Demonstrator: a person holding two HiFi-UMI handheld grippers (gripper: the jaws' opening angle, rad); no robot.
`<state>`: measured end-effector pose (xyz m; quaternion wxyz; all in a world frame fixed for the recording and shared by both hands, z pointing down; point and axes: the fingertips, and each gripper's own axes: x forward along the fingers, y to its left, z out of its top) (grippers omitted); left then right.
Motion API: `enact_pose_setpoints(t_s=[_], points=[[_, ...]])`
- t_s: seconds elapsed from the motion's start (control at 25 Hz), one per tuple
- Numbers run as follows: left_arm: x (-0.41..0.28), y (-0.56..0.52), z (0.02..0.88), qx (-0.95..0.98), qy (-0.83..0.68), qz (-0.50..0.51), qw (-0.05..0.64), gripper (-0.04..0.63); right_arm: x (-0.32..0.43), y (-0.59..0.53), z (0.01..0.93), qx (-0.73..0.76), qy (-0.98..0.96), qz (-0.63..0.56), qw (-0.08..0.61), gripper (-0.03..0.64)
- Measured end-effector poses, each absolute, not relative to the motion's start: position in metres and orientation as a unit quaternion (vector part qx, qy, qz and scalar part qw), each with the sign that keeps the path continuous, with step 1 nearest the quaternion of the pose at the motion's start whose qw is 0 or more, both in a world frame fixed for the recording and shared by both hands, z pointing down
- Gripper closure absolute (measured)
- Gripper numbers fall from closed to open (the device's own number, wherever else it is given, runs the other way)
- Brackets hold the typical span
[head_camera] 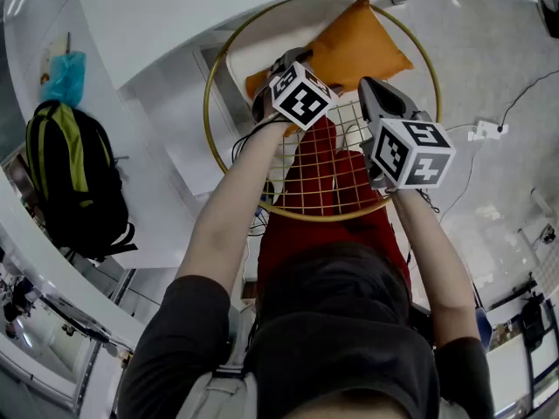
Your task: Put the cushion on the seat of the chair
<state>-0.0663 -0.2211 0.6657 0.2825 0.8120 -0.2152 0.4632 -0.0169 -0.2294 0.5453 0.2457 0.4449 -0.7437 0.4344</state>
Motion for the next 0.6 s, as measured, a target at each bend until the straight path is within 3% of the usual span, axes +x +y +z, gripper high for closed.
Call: enact_pose_setpoints(t_s=[0.6], points=[[-0.069, -0.237, 0.630, 0.816, -0.263, 0.392, 0.334, 0.202, -0.016, -0.226, 0.535, 0.446, -0.749, 0.428, 0.240, 0.600]])
